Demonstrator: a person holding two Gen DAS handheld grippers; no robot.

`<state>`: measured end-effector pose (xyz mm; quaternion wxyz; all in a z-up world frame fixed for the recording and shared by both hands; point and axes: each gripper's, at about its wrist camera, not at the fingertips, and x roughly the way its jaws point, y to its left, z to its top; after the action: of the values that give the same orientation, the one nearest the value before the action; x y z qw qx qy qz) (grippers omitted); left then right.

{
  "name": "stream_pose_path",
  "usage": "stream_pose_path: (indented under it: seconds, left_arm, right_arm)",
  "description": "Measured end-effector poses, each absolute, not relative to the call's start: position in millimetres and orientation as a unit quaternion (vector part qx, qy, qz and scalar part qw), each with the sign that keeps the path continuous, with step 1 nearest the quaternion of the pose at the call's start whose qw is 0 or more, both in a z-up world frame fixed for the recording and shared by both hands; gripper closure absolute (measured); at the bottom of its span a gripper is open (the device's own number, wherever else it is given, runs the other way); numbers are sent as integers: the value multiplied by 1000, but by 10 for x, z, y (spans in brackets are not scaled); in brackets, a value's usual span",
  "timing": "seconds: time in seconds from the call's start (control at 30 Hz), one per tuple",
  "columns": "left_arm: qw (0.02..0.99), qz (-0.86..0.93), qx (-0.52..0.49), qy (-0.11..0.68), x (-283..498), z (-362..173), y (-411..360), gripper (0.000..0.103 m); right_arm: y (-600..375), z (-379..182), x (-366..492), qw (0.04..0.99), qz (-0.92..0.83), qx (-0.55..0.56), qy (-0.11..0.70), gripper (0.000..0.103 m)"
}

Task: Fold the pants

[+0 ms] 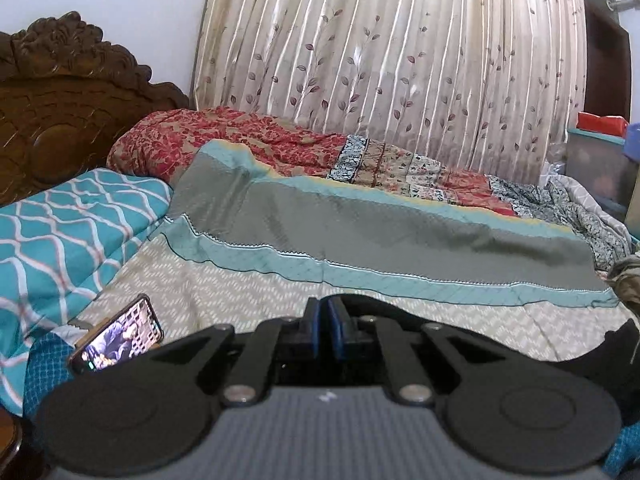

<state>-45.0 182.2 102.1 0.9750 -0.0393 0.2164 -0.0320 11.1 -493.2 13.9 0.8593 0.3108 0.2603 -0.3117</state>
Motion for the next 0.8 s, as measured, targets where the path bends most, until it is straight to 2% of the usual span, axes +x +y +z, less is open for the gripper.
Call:
stream_pose_path:
  seconds: [0.17,0.3,0.43,0.57,0.63,0.7,0.77,0.8]
  left_arm:
    - [974,-23,-50,221,-473,1027,1924,96]
    - [979,16,-48,197,-562,1090,2015,99]
    - [980,23,-85,180,-609,1159,2215,99]
    - [975,11,-82,208,-512,1052,2197,97]
    - [971,-2,-67,229,-424,960,2119,91]
    - [967,-19,-51,248,-315,848,2018,69]
    - [963,-42,-39,264,-210,729,1928,56]
    - [961,-48,-29,271,-157,664,1875,54]
  right_arm:
    - [-4673,84,599,866,-264,282,318,58]
    - [-4363,63,1025,887,-191,184,377,57]
    - [-4360,-41,1191,856,-187,228,424,57]
    - [-4235,-32,1134,859,-217,221,407,57]
    - [-4296,12,1076,859,-237,235,388,57]
    - [-4443,76,1015,853,-265,261,367,56]
    - [-4600,125,985,843,-288,285,353,54]
    - [-4677,142,987,838,-294,298,349,53]
